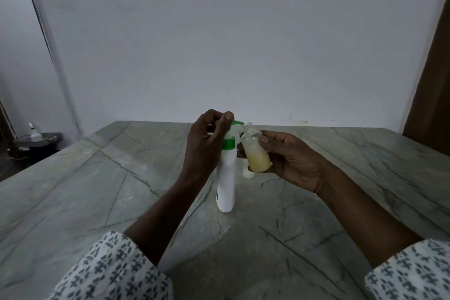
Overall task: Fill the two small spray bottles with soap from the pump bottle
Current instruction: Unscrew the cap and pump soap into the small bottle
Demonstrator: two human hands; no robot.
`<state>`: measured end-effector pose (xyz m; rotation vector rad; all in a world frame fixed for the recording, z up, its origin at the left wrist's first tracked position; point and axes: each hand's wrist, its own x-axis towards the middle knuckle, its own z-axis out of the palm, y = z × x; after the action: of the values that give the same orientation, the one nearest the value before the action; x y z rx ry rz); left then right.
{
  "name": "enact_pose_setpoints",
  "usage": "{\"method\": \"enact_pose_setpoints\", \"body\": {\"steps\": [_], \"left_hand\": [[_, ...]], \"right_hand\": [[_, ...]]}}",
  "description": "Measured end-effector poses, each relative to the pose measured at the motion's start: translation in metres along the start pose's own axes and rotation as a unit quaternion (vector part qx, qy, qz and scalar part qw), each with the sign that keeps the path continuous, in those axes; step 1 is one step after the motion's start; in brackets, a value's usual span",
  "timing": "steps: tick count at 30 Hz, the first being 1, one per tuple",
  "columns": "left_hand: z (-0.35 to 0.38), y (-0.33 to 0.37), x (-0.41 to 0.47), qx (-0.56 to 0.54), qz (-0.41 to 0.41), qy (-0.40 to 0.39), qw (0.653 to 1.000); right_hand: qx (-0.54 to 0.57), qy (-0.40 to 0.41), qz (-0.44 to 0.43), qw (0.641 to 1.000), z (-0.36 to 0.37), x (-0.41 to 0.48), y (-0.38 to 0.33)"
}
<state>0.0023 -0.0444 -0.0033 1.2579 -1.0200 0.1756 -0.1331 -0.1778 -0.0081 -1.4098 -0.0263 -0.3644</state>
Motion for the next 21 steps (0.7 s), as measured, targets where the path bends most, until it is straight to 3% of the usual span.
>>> {"method": "enact_pose_setpoints", "body": {"steps": [8,15,21], "left_hand": [[0.002,0.001,0.0,0.004,0.005,-0.003,1.0],[0.001,0.001,0.0,-0.007,0.003,-0.002,1.0],[0.002,0.003,0.0,-0.012,0.006,-0.002,1.0]], "right_hand": [[0.037,-0.009,-0.006,0.999,-0.01,0.0,0.001],[-0.109,0.03,-0.042,0.993,-0.004,0.002,-0.003],[-0.144,0.053,-0.106,0.983,-0.001,0.002,-0.009]]}}
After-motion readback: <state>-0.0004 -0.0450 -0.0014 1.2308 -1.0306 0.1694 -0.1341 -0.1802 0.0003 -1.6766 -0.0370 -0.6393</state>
